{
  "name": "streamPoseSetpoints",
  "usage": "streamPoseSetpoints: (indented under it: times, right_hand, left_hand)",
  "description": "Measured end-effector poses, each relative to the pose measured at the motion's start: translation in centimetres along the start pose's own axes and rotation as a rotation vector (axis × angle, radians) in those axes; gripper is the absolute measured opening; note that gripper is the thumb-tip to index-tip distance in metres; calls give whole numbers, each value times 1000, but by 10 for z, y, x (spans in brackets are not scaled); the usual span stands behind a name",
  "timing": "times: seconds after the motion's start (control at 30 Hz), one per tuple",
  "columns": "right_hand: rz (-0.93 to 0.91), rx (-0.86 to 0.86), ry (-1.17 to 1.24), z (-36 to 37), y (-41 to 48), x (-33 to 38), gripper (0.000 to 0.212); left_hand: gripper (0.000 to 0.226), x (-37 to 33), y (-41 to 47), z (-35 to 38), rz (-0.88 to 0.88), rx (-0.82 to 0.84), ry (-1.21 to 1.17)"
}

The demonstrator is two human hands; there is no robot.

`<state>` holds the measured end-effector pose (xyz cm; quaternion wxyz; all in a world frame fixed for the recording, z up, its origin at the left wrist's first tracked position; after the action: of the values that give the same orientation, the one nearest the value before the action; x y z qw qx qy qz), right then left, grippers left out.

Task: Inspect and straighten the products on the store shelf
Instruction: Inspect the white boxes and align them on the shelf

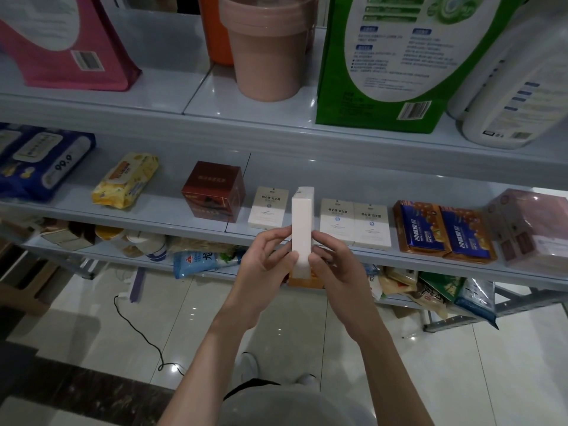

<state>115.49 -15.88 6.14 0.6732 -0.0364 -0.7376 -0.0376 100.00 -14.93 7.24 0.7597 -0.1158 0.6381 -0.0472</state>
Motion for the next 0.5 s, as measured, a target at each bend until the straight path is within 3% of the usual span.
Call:
streamPoseSetpoints:
  times: [0.13,0.5]
  right_hand:
    - [-7,-20,51,0,-1,4,31]
    - [26,-27,41,4,-2,4,34]
  left_hand:
    - [24,-4,2,-1,26,-42,13]
    - [38,-10,-4,8,51,2,96]
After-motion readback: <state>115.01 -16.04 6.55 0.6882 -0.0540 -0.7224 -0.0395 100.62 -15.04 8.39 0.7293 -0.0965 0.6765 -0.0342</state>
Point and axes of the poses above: each hand's wrist, its own y-axis towards the middle knuckle, its own z-axis out of the palm, x = y × z, the point moved 5 cm from there along y, towards the middle knuckle, and after that the axes turned 7 degrees about -x, right-handed, at the moved point
